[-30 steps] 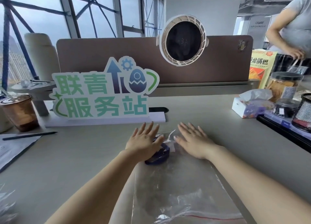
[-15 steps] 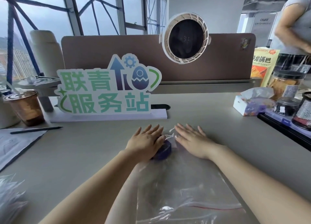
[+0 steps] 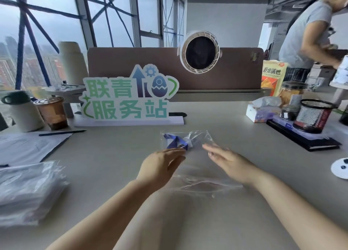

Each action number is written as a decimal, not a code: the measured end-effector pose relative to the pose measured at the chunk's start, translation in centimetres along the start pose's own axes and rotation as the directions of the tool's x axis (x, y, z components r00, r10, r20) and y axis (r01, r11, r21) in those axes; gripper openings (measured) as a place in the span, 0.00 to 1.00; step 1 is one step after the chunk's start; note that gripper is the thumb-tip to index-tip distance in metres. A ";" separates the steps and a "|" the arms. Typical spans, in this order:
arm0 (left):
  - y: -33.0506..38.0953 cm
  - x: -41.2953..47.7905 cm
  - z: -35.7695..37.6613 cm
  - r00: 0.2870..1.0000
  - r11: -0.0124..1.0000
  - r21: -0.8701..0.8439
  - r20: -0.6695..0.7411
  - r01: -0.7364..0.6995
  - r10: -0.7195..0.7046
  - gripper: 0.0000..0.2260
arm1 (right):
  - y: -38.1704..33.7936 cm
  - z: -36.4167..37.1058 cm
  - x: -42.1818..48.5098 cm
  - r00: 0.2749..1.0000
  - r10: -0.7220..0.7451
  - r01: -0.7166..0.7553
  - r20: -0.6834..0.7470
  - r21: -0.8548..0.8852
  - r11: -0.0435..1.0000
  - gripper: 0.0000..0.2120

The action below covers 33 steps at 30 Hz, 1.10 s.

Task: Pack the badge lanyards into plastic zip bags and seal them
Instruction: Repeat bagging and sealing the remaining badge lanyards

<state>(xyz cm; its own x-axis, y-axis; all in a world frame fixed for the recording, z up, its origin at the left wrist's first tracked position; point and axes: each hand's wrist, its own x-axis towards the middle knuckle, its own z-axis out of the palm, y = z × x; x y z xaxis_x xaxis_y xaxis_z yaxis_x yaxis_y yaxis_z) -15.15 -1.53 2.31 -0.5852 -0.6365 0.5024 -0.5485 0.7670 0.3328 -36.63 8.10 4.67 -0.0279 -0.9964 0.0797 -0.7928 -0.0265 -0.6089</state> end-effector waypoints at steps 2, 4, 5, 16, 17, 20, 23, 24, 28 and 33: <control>0.8 -2.6 -0.3 0.984 0.999 -0.022 0.169 -0.046 0.049 0.18 | 0.4 1.8 -2.3 0.989 -0.005 0.044 0.150 -0.260 0.965 0.21; 0.6 -4.3 -0.4 0.922 0.987 -0.087 0.354 -0.134 0.157 0.30 | 1.0 3.5 -3.4 0.988 0.009 0.052 0.155 -0.384 0.922 0.22; 0.4 -4.4 -0.4 0.914 0.985 -0.094 0.369 -0.146 0.171 0.34 | 0.9 3.6 -3.8 0.995 0.003 0.036 0.103 -0.376 0.926 0.22; 4.7 -9.0 -1.2 0.868 0.977 0.188 0.497 -0.097 -0.010 0.31 | -1.5 4.5 -10.0 0.995 0.064 -0.017 0.082 -0.480 0.877 0.25; 4.7 -9.1 -1.3 0.869 0.977 0.193 0.494 -0.092 -0.015 0.29 | -1.6 4.6 -10.3 0.994 0.074 -0.023 0.085 -0.489 0.872 0.25; 4.7 -10.0 -1.5 0.925 0.988 0.153 0.380 -0.036 -0.025 0.27 | -1.7 5.0 -10.8 0.996 0.073 -0.035 0.059 -0.486 0.873 0.24; 4.1 -11.7 -2.3 0.973 0.989 0.120 0.200 0.091 -0.114 0.26 | -1.5 5.1 -11.3 0.999 -0.003 -0.016 -0.040 -0.475 0.880 0.22; 4.0 -12.1 -2.6 0.975 0.985 0.119 0.166 0.128 -0.147 0.23 | -1.5 5.1 -11.4 0.996 -0.035 -0.008 -0.082 -0.472 0.881 0.22; 4.4 -12.7 -3.5 0.983 0.988 0.113 0.144 0.101 -0.117 0.16 | -2.6 5.7 -11.0 0.992 -0.077 0.031 -0.102 -0.389 0.921 0.21; 4.3 -12.8 -3.4 0.981 0.988 0.119 0.157 0.100 -0.118 0.17 | -5.5 8.1 -9.9 0.991 -0.112 0.078 -0.072 -0.365 0.928 0.21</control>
<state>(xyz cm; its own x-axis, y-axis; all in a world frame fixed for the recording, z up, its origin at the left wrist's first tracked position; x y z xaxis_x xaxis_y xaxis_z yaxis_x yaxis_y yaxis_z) -7.96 10.19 0.01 -0.6024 -0.7276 0.3282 -0.6718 0.6842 0.2839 -27.05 17.47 0.79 0.0171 -0.9789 0.2037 -0.9600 -0.0730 -0.2703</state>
